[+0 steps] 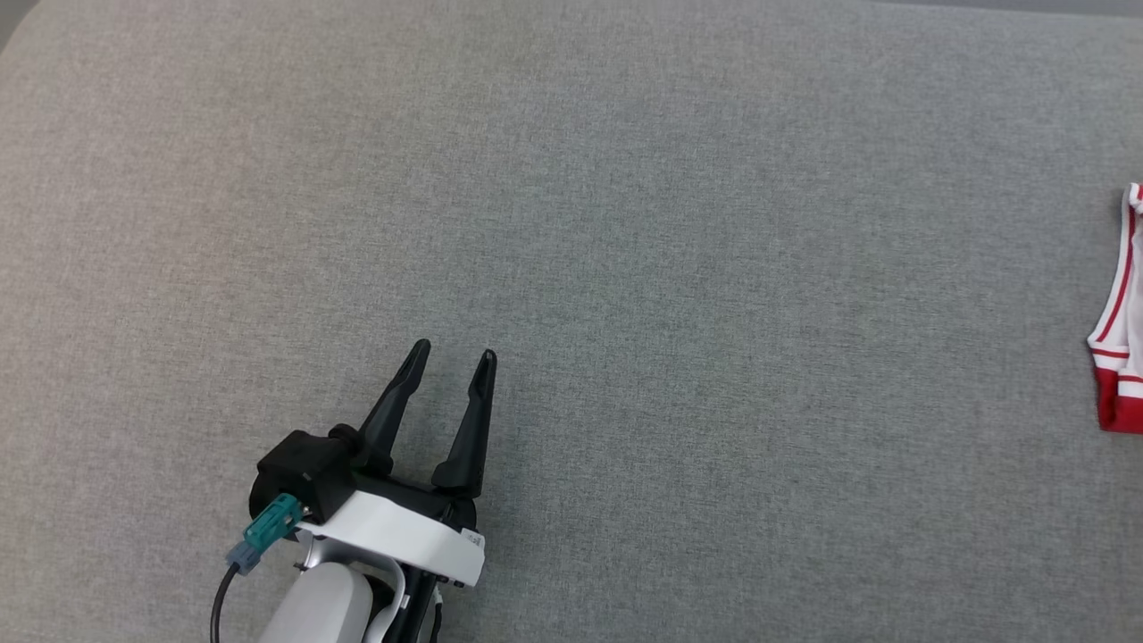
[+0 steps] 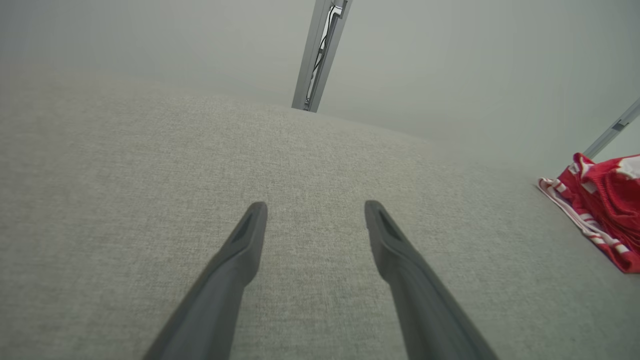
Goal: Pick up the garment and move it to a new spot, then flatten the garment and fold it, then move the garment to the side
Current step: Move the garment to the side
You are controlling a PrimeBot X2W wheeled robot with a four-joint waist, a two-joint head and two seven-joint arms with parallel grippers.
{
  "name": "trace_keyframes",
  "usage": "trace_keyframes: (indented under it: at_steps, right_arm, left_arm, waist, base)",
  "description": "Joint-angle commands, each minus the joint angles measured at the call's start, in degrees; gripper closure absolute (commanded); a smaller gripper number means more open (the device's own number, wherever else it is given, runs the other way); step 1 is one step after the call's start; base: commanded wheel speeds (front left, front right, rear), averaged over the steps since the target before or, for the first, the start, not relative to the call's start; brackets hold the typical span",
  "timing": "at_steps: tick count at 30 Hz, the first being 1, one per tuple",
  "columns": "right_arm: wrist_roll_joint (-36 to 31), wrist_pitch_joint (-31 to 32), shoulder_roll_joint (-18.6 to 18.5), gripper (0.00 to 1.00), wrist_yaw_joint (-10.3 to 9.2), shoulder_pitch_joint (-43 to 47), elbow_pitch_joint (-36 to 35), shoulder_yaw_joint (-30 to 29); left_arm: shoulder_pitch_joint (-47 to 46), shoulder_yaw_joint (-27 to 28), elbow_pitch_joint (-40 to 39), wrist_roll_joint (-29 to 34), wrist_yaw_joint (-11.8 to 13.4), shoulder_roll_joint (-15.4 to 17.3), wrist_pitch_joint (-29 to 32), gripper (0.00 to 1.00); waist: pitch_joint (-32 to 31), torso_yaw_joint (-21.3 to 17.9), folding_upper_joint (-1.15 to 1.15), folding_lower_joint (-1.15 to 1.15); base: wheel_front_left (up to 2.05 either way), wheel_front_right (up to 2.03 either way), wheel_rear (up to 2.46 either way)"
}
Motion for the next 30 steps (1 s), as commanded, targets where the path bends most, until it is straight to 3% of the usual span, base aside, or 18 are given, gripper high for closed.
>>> trace_keyframes:
  at_steps: [1, 5, 6, 7, 8, 22, 30]
  right_arm:
    - [-0.6, -0.2, 0.2, 1.00, -0.04, -0.5, 0.4, -0.1]
    - [-1.4, -0.5, 1.2, 1.00, -0.04, -0.8, 2.1, -0.6]
    - [-1.6, -0.1, 1.5, 0.95, -0.04, -0.9, 2.6, -1.0]
    - [-1.7, 0.1, 1.7, 0.53, -0.04, -0.6, 2.9, -0.9]
    - [-1.6, 0.3, 2.1, 0.00, -0.04, -0.7, 3.2, -1.2]
    - [-4.8, -1.9, 2.2, 0.00, -0.04, -5.8, -2.4, 3.7]
    - [0.1, -13.7, 11.4, 0.00, -0.03, -11.4, -4.3, 13.5]
  left_arm:
    - [-0.7, 0.3, -0.1, 0.5, 0.0, 0.2, -0.1, 0.00]
    - [-1.0, 0.4, -0.2, 0.4, -0.3, 0.2, -0.1, 0.00]
    - [-1.0, 0.4, -0.2, 0.4, -0.3, 0.2, -0.1, 0.00]
    - [-0.9, 0.5, -0.3, 0.4, -0.4, 0.2, -0.1, 0.00]
    - [-0.9, 0.6, -0.3, 0.4, -0.4, 0.2, -0.1, 0.00]
    - [0.4, 0.7, 0.8, -0.1, -0.3, 0.2, -0.1, 0.00]
    - [2.3, 2.0, 0.6, 1.4, -0.2, 0.3, -0.1, 0.00]
  waist:
    - [0.4, 0.2, 0.00, 0.00]
    - [1.2, 0.7, 0.00, 0.00]
    - [1.4, 0.8, 0.00, 0.00]
    - [1.5, 0.9, 0.00, 0.00]
    - [1.5, 0.9, 0.00, 0.00]
    - [-2.1, 0.2, 0.00, 0.00]
    - [-9.1, -0.7, 0.00, 0.00]
  base:
    - [0.00, 0.00, 0.00]
    - [0.00, 0.00, 0.00]
    - [0.00, 0.00, 0.00]
    - [0.00, 0.00, 0.00]
    - [0.00, 0.00, 0.00]
    - [0.00, 0.00, 0.00]
    - [0.00, 0.00, 0.00]
